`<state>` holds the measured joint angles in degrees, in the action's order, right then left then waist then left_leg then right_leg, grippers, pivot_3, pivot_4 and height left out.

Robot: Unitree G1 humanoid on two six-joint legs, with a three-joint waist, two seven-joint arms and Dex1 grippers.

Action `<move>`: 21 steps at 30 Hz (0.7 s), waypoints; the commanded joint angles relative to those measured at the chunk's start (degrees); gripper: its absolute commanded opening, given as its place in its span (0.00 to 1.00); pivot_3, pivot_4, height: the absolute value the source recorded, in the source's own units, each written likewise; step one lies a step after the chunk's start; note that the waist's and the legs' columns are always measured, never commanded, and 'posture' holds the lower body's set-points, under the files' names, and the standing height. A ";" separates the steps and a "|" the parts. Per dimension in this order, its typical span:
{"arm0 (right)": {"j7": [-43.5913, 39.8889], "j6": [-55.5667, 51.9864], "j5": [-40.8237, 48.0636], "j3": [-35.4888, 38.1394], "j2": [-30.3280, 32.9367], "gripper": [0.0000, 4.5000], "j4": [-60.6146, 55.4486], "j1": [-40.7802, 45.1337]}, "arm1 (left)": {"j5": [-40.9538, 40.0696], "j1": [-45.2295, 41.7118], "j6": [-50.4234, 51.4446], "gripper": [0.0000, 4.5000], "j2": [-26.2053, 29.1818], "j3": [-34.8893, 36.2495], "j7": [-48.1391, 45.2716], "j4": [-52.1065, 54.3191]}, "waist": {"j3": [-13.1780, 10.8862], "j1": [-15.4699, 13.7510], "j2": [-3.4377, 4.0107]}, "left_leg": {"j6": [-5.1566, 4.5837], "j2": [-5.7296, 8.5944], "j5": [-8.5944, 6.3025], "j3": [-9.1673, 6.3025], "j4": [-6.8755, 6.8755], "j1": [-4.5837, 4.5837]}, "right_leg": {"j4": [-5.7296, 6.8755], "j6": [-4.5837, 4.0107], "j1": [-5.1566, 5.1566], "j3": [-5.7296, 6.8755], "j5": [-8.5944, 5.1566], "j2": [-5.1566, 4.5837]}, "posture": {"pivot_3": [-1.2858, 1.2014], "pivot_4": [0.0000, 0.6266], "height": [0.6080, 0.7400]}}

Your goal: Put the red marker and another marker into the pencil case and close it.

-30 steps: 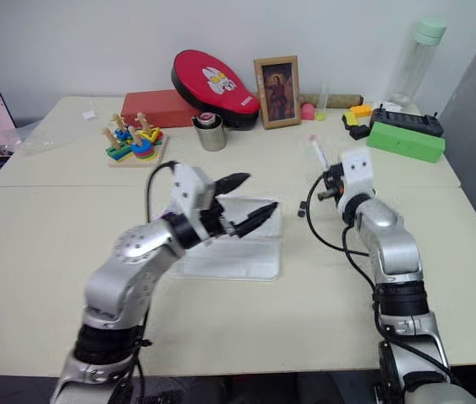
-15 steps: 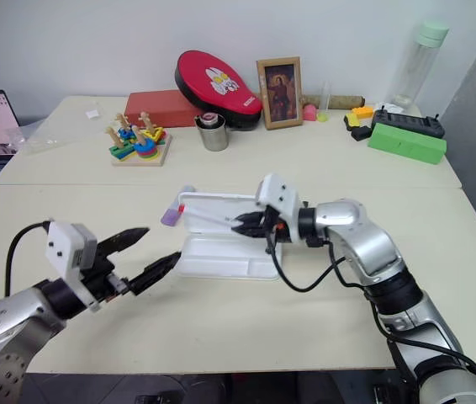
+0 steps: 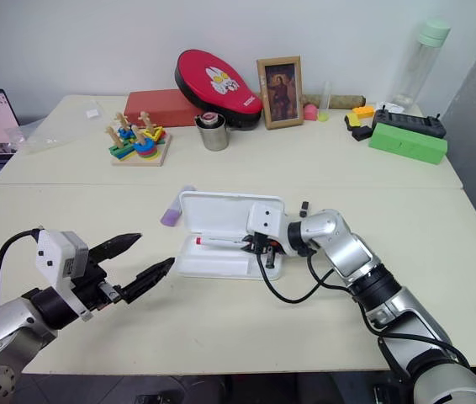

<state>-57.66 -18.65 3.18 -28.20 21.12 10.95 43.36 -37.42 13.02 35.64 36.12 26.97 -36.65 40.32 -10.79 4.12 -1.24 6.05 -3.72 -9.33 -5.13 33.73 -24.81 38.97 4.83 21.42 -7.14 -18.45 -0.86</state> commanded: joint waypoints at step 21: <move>6.17 -15.20 20.08 20.35 -6.74 0.99 -17.01 4.40 | 16.94 -22.06 -4.61 1.00 0.38 -12.92 10.16 -34.37 | 0.00 -0.68 0.01 | 0.00 0.01 0.00 -0.09 0.00 0.00 | 0.03 0.01 0.00 0.09 0.01 0.03 | 0.52 0.24 1.00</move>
<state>-52.71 -33.88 22.32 -8.95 14.46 -3.64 46.95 -22.79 -6.99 33.39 36.68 15.79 -26.40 8.37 -10.80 3.45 -1.23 6.05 -3.71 -9.33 -5.22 33.74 -24.82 39.03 4.84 21.44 -7.05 -18.44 -0.83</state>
